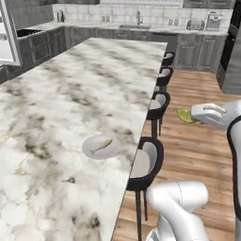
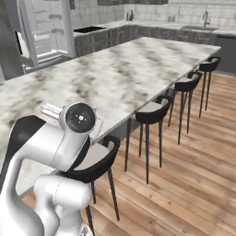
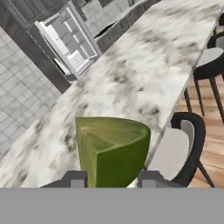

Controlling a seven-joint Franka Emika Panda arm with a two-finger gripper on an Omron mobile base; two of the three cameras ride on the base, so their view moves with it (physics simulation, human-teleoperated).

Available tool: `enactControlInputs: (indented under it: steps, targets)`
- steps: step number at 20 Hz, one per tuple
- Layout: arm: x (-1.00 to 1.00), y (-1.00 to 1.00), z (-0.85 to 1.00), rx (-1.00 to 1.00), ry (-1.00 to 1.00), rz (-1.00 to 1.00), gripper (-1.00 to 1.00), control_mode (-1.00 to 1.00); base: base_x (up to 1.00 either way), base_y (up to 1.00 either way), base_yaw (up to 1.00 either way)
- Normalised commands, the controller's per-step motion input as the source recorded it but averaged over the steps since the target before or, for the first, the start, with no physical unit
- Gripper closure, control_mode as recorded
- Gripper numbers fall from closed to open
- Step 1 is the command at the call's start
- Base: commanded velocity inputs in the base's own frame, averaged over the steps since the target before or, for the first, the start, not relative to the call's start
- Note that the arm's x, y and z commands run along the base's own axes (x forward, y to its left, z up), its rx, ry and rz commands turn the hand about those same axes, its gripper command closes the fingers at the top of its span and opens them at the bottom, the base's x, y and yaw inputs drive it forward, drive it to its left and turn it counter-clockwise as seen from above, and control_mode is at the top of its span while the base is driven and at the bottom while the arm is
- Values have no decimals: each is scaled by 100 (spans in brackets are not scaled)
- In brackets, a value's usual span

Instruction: Take the lemon wedge from the fridge and place it on the plate with fish on the dining counter.

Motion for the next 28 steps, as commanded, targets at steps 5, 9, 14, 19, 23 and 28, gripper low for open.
enactControlInputs:
  steps: [5, 9, 14, 19, 23, 28]
  targets:
    - [0, 0, 0, 0, 0, 0, 100, 100, 89, 69, 31]
    - [34, 27, -40, -6, 4, 24, 100, -100, 31, 27, 24]
    - [96, 48, -90, -10, 13, 42, 100, -100, 0, 0, 0]
    - [100, 41, -93, -12, 15, 29, 100, -100, 0, 0, 0]
    - [100, 50, -59, -19, 20, 5, 100, -100, 0, 0, 0]
    - [100, 74, -35, -21, 19, -7, 100, -100, 0, 0, 0]
